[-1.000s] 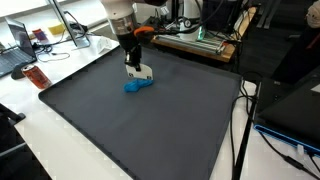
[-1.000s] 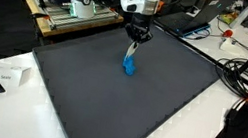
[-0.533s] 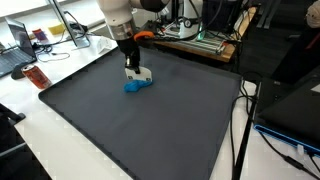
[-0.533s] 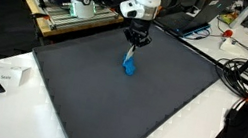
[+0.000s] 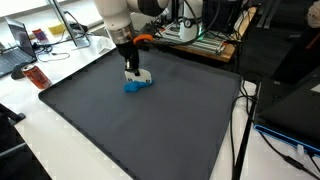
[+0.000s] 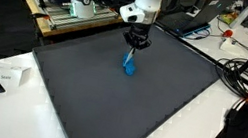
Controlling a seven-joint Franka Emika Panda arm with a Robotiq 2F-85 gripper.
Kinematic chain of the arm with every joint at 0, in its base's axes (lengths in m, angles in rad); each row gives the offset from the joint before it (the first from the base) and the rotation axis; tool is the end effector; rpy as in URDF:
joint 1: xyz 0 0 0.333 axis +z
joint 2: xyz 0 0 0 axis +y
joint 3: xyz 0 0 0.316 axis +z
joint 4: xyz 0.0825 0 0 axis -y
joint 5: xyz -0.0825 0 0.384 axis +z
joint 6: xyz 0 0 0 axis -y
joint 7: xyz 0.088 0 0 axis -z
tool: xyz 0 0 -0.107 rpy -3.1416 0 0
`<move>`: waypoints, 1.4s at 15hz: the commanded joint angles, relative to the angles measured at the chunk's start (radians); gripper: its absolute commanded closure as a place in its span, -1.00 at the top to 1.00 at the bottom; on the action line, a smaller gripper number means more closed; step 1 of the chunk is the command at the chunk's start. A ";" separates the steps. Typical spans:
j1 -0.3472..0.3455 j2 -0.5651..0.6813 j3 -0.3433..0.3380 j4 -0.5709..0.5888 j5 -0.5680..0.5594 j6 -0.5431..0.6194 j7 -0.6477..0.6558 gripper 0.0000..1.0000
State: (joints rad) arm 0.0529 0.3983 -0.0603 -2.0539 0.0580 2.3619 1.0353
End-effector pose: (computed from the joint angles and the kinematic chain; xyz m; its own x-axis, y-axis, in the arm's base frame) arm 0.5846 -0.0031 0.2343 0.4669 -0.8824 -0.0572 -0.8798 -0.4701 0.0699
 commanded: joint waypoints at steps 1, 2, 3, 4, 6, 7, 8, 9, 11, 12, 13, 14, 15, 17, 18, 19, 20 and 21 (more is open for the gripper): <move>-0.014 0.053 0.003 0.028 0.038 0.004 -0.057 -0.98; -0.017 0.058 0.003 0.031 0.046 0.004 -0.067 -0.98; -0.022 0.065 0.006 0.032 0.059 0.006 -0.083 -0.98; -0.025 0.070 0.006 0.033 0.068 0.007 -0.092 -0.98; -0.035 0.082 0.008 0.036 0.095 0.008 -0.124 -0.98; -0.039 0.089 0.008 0.038 0.108 0.008 -0.137 -0.98; -0.044 0.095 0.009 0.040 0.121 0.008 -0.155 -0.98; -0.046 0.098 0.008 0.040 0.130 0.008 -0.165 -0.98; -0.054 0.101 0.008 0.033 0.156 0.020 -0.189 -0.98; -0.054 0.103 0.008 0.029 0.167 0.027 -0.195 -0.98; -0.047 0.108 0.004 0.025 0.168 0.036 -0.183 -0.98; -0.044 0.113 0.006 0.023 0.175 0.042 -0.182 -0.98; -0.039 0.118 0.005 0.022 0.176 0.049 -0.172 -0.98; -0.021 0.125 -0.002 0.018 0.162 0.062 -0.143 -0.98; -0.009 0.127 -0.009 0.015 0.146 0.077 -0.125 -0.98; 0.000 0.128 -0.013 0.015 0.134 0.082 -0.114 -0.98; 0.008 0.128 -0.017 0.012 0.124 0.093 -0.100 -0.98; 0.024 0.129 -0.031 0.008 0.099 0.107 -0.073 -0.98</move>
State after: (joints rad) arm 0.0323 0.4621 -0.0666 -2.0326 0.1921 2.3947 0.9071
